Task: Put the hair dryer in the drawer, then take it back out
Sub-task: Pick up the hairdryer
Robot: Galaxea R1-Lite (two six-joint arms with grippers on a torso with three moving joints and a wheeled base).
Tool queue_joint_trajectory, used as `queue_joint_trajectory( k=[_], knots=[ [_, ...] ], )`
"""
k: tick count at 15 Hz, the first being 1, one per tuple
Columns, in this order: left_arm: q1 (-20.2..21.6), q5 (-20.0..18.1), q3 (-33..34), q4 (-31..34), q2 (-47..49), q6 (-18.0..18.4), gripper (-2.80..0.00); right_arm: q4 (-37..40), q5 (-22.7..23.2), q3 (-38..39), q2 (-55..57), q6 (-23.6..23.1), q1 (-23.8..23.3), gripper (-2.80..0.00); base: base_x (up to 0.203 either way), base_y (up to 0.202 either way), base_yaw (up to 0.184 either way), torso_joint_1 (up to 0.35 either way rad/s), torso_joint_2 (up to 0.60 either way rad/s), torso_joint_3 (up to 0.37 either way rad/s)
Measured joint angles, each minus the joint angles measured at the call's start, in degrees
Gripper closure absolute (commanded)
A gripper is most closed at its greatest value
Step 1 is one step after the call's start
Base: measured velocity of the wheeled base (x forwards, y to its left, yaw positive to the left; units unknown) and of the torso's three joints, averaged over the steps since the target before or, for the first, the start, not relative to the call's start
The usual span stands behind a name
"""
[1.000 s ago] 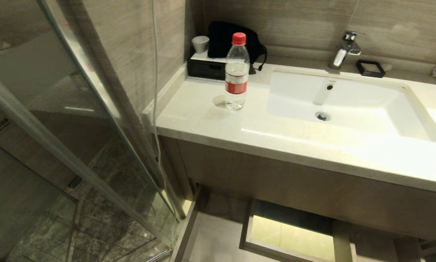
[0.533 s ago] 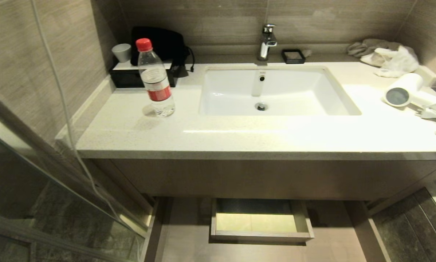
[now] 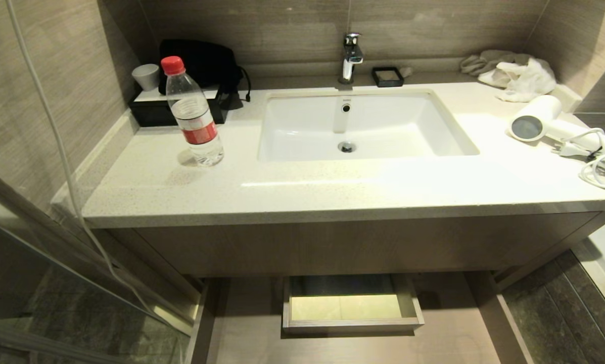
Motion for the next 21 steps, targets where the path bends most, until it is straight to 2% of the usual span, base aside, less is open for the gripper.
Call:
queue_joint_trajectory(
  k=[6, 9, 16, 21],
  knots=[
    [0.0, 0.0, 0.0, 0.0, 0.0, 0.0, 0.0, 0.0, 0.1, 0.0, 0.0, 0.0, 0.0, 0.0, 0.0, 0.0, 0.0, 0.0, 0.0, 0.0],
    [0.0, 0.0, 0.0, 0.0, 0.0, 0.0, 0.0, 0.0, 0.0, 0.0, 0.0, 0.1, 0.0, 0.0, 0.0, -0.003, 0.018, 0.175, -0.4, -0.234],
    [-0.1, 0.0, 0.0, 0.0, 0.0, 0.0, 0.0, 0.0, 0.1, 0.0, 0.0, 0.1, -0.1, 0.0, 0.002, -0.008, 0.154, 0.15, -0.36, -0.201],
    [0.0, 0.0, 0.0, -0.1, 0.0, 0.0, 0.0, 0.0, 0.0, 0.0, 0.0, 0.1, 0.0, 0.0, 0.002, 0.005, 0.032, 0.011, -0.01, -0.009]
  ],
)
